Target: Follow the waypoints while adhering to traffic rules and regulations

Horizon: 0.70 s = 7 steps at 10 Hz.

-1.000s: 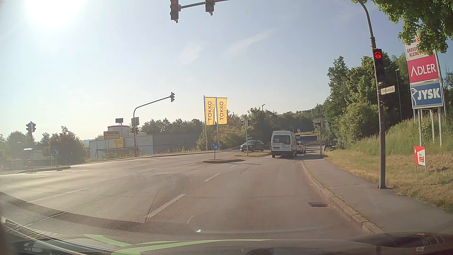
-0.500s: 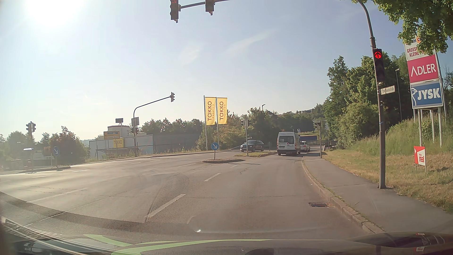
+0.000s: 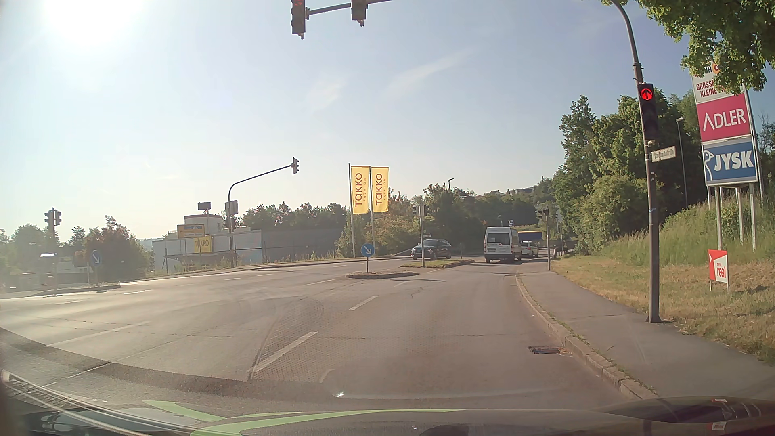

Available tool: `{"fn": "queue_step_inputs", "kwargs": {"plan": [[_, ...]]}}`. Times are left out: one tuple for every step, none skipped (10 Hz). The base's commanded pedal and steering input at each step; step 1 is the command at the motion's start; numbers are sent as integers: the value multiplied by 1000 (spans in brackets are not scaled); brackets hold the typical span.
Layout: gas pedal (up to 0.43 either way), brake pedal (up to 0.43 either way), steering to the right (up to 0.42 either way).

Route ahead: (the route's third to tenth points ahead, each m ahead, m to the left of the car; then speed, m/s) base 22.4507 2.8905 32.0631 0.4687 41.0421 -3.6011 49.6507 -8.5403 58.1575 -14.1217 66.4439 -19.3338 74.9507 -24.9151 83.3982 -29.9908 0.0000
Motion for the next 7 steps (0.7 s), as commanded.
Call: {"fn": "queue_step_inputs", "kwargs": {"plan": [[0,317,44],[0,311,44],[0,311,44],[0,311,44],[0,311,44],[0,311,44],[0,311,44]]}}
